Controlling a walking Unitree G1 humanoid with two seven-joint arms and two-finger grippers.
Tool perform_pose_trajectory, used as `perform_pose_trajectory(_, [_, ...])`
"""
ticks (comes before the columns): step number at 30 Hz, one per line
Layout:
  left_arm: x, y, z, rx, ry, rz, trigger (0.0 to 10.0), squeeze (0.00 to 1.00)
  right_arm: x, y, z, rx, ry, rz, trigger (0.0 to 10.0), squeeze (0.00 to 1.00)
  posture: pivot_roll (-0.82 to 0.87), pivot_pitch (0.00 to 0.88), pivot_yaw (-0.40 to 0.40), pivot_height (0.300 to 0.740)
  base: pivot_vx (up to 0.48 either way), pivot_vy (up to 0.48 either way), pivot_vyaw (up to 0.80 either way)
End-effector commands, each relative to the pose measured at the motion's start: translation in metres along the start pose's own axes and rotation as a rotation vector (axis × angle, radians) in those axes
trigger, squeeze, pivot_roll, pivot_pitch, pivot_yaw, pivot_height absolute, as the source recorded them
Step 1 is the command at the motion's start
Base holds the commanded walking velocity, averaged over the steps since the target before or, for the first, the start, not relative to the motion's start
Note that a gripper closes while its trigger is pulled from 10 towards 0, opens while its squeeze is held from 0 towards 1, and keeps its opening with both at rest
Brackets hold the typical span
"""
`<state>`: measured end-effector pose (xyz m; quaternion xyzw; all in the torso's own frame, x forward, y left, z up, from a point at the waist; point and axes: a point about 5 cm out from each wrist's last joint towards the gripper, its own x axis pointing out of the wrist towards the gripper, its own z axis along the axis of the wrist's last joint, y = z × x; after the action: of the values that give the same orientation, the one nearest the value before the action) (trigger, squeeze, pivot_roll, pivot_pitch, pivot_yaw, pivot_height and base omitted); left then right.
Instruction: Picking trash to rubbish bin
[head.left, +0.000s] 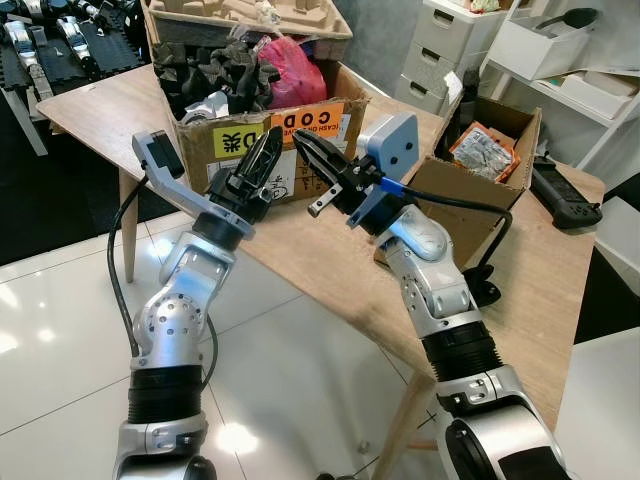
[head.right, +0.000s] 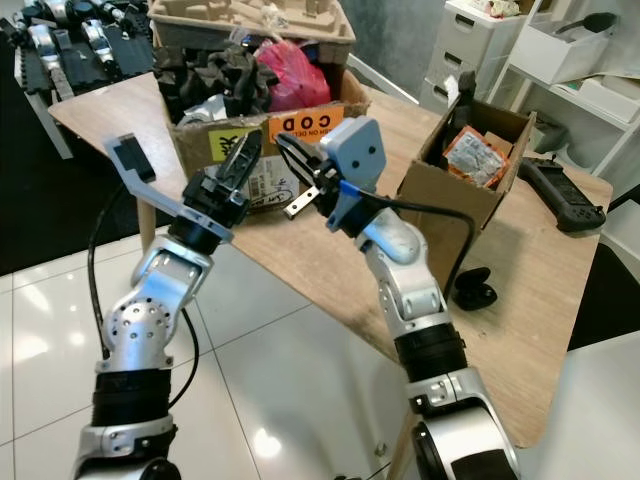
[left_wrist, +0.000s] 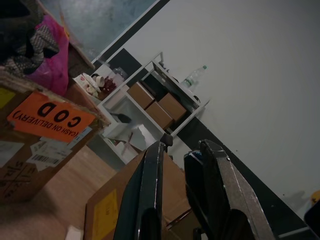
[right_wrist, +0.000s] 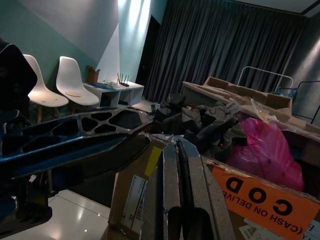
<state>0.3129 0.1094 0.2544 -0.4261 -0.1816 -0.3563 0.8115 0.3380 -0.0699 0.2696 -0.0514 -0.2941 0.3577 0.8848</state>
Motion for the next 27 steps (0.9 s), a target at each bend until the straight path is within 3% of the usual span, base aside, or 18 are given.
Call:
perform_pose_trajectory(1, [-0.003,0.0,-0.006,0.009,0.024,-0.005,10.0,0.0,-0.004,-0.003,-0.003,0.004,0.011,-0.022,0.0,0.0,0.07,0.11,-0.026,0.74,0.0,0.0,0.0])
perform_pose_trajectory(4, [-0.005,0.004,-0.007,0.042,0.05,0.007,10.0,0.0,-0.006,-0.005,-0.008,0.0,0.04,-0.045,0.0,0.0,0.07,0.11,-0.026,0.74,0.0,0.0,0.0])
perform_pose_trajectory(5, [-0.005,0.004,-0.007,0.042,0.049,0.008,10.0,0.0,-0.007,-0.007,-0.009,-0.002,0.047,-0.056,3.1,0.0,0.07,0.11,-0.026,0.74,0.0,0.0,0.0])
perform_pose_trajectory(6, [-0.006,0.005,-0.006,0.041,0.048,0.006,10.0,0.0,-0.007,-0.008,-0.01,-0.003,0.054,-0.068,9.5,0.0,0.07,0.111,-0.024,0.74,0.0,0.0,0.0])
perform_pose_trajectory(7, [-0.006,0.005,-0.006,0.041,0.046,0.005,10.0,0.0,-0.008,-0.009,-0.011,-0.005,0.062,-0.08,10.0,0.0,0.07,0.111,-0.024,0.74,0.0,0.0,0.0])
perform_pose_trajectory(16, [-0.007,0.003,-0.009,0.042,0.058,-0.015,10.0,0.0,-0.011,-0.017,-0.013,-0.015,0.088,-0.131,10.0,0.0,0.06,0.111,-0.022,0.74,0.0,0.0,0.0])
perform_pose_trajectory(23, [-0.008,0.004,-0.011,0.055,0.073,-0.017,10.0,0.0,-0.014,-0.021,-0.026,-0.027,0.179,-0.166,10.0,0.0,0.06,0.112,-0.023,0.74,0.0,0.0,0.0])
perform_pose_trajectory(27, [-0.01,0.006,-0.01,0.066,0.074,-0.012,10.0,0.0,-0.022,-0.02,-0.046,-0.032,0.305,-0.179,10.0,0.0,0.06,0.114,-0.025,0.74,0.0,0.0,0.0])
